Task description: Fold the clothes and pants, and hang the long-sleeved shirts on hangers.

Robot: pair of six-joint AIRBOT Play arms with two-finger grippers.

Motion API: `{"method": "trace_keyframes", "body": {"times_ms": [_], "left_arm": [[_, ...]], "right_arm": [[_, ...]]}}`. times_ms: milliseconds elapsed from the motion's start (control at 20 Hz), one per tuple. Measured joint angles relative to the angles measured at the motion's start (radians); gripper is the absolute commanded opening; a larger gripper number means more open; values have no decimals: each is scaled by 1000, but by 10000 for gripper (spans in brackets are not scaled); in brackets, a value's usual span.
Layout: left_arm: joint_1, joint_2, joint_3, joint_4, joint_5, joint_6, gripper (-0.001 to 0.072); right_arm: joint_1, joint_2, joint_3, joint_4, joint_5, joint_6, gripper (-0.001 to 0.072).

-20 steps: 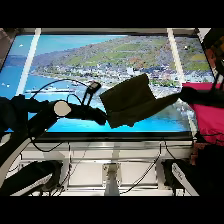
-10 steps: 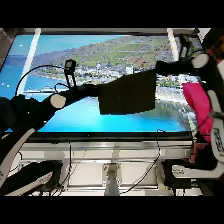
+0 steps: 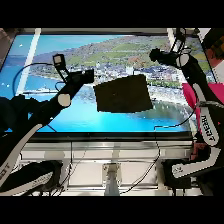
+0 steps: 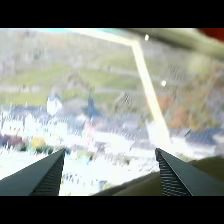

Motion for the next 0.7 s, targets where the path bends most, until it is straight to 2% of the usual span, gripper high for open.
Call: {"method": "trace_keyframes", "body": {"times_ms": [150,250,300,350,500,700], "left_arm": [[0,146,3,6,-67,-2,635],[0,252,3,10,-153,-2,635],[0,299,3,11,-205,-3,634],[-1,345,3,11,-262,-2,634],[-1,444,3,9,-406,-3,634],[-4,496,3,-48,-491,-3,634]], "right_arm": [[-92,-14,32,4,217,11,475],[-161,-46,49,35,413,-37,490],[-188,-68,55,62,512,-71,602],[-207,-92,58,92,602,-110,677],[-232,-170,64,169,805,-213,676],[-232,-249,68,202,880,-268,674]]}}
